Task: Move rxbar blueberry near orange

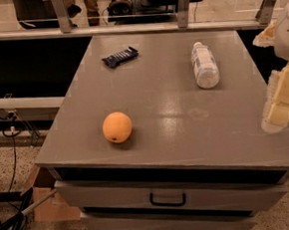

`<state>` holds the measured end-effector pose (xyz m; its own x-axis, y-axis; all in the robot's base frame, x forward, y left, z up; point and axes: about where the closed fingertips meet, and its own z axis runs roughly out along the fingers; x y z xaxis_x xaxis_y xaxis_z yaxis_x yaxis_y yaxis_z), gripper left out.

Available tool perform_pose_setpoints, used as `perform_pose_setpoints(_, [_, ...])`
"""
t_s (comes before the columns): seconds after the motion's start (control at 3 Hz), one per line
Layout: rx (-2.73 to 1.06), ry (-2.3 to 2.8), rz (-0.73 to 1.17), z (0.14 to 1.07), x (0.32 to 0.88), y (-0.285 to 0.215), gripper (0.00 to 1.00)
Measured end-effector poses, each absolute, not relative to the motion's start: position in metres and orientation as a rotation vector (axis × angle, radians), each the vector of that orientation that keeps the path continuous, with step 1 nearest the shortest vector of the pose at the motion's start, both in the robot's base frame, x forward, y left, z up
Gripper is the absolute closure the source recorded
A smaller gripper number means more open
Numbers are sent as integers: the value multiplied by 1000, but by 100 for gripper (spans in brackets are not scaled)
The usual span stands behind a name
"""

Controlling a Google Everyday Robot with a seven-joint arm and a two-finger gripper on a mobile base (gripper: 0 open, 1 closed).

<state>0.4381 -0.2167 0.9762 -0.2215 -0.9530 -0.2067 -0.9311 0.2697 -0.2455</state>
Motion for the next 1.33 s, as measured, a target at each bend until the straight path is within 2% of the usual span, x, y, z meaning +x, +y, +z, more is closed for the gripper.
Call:
perform_pose_setpoints(0.67, [-1681,2186,-30,979,446,-212,0])
perform_pose_setpoints(1.33, [-1405,2041,253,967,513,-185,0])
